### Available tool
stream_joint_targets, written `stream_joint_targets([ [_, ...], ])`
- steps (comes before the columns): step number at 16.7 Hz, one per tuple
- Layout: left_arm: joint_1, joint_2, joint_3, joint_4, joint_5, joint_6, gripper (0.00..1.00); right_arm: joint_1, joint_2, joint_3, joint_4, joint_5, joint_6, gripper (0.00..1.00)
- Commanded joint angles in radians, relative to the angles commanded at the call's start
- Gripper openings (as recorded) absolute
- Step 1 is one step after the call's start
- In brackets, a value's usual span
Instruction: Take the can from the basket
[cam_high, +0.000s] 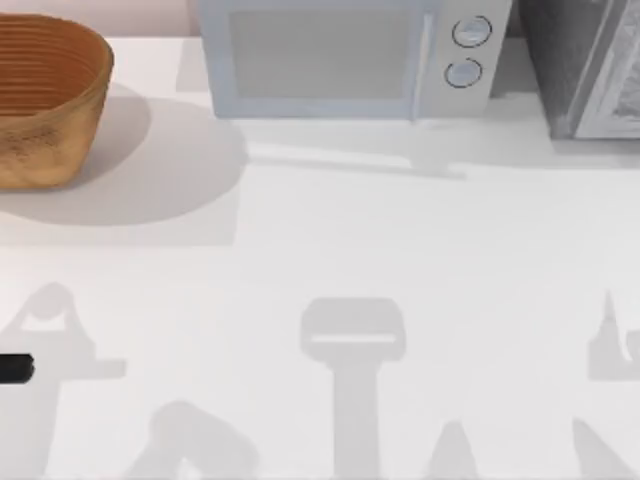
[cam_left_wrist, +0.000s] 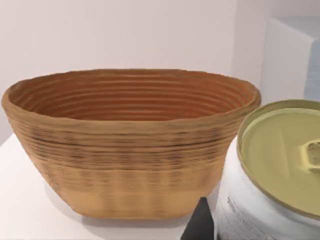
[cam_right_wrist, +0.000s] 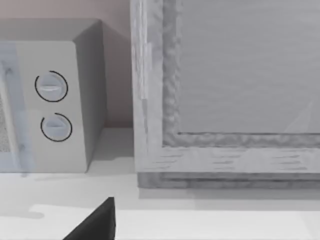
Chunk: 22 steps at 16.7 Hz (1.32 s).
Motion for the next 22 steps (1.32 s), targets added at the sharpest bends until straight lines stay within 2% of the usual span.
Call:
stream_joint_targets([
  [3, -0.002, 0.018, 0.011, 0.018, 0.008, -0.001, 0.0, 0.0, 0.0, 0.0, 0.0, 0.0, 0.0, 1.0],
  [6, -0.011, 0.113, 0.064, 0.101, 0.053, -0.007, 0.0, 0.0, 0.0, 0.0, 0.0, 0.0, 0.0, 1.0],
  [22, -0.099, 0.928, 0.462, 0.69, 0.496, -0.018, 0.0, 0.0, 0.0, 0.0, 0.0, 0.0, 0.0, 1.0],
])
